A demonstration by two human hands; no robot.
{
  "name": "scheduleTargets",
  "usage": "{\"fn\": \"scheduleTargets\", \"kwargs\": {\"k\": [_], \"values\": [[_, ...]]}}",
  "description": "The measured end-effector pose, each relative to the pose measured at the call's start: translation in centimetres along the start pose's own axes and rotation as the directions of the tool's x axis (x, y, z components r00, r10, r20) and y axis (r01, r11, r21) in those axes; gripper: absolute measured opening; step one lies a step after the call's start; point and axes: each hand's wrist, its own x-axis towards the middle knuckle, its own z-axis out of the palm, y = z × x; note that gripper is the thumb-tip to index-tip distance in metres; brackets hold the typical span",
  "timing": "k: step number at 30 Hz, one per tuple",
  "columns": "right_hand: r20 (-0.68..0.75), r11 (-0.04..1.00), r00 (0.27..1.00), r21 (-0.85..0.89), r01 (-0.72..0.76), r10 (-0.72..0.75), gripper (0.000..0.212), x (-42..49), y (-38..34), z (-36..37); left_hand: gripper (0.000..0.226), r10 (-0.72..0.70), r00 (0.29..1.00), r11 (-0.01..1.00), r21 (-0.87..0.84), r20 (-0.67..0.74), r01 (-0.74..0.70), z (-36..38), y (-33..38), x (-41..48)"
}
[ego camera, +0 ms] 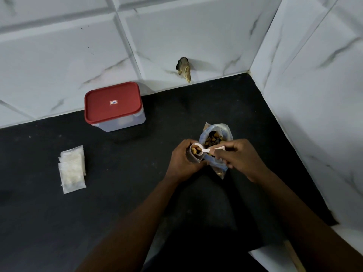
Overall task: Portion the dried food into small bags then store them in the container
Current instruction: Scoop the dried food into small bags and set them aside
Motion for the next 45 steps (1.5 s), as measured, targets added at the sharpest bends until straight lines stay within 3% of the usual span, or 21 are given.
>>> {"fn": "scheduleTargets", "kwargs": {"k": [2, 4, 10, 12, 15, 17, 20, 23, 27, 32, 45], "values": [[-0.005, 0.922, 0.959, -0.276, 0.272, -0.284, 0.017, -0.1, 0.1, 0.2, 0.047, -0.006, 1.000, 1.000, -0.007, -0.009, 0.006, 0.1, 0.0, 0.0], [0.036, 0.803, 0.874, -0.377, 0.461, -0.485, 0.019, -0.3, 0.5, 0.5, 0.045, -0.001, 0.999, 1.000, -0.026, -0.043, 0.000, 0.2, 0.0, -0.1], [0.007, 0.745, 0.823, -0.419, 0.519, -0.569, 0.023, -0.9, 1.8, 0.7, 0.044, -0.025, 0.998, 0.999, -0.043, -0.062, 0.022, 0.4, -0.4, -0.3], [-0.070, 0.842, 0.864, -0.277, 0.463, -0.498, 0.019, -1.2, 1.5, 0.7, 0.049, -0.044, 0.998, 0.999, -0.029, -0.033, 0.043, 0.2, -0.5, -0.2], [-0.156, 0.977, 0.980, 0.153, 0.151, -0.127, 0.012, -1.4, 1.0, 0.8, 0.056, -0.085, 0.996, 0.996, -0.013, 0.014, 0.085, 0.0, -0.6, -0.1], [-0.133, 0.894, 0.984, 0.445, -0.044, 0.115, 0.011, -1.2, 0.7, 0.5, 0.055, -0.090, 0.996, 0.996, -0.020, 0.024, 0.090, -0.2, -0.6, -0.2], [-0.167, 0.790, 0.945, 0.600, -0.129, 0.282, 0.011, -0.6, 0.6, -0.5, 0.055, -0.103, 0.994, 0.995, -0.012, 0.036, 0.103, -0.5, -0.7, -0.5], [-0.255, 0.862, 0.913, 0.479, -0.167, 0.318, 0.012, 0.2, 1.0, -1.4, 0.055, -0.125, 0.992, 0.992, 0.032, 0.028, 0.125, -0.8, -1.0, -0.9], [-0.336, 0.983, 0.925, 0.029, -0.181, 0.180, 0.006, 1.2, 1.6, -1.6, 0.053, -0.141, 0.989, 0.989, 0.037, 0.034, 0.140, -0.8, -0.9, -0.9], [-0.227, 0.940, 0.974, -0.335, -0.069, -0.010, 0.011, 1.9, 1.6, -0.2, 0.053, -0.142, 0.989, 0.990, 0.026, 0.046, 0.141, -0.6, -0.5, -0.9], [-0.112, 0.935, 0.942, -0.133, -0.329, 0.315, 0.008, 2.1, 0.1, 0.3, 0.057, -0.129, 0.988, 0.992, 0.015, 0.086, 0.128, -0.5, -0.9, -0.9]]}}
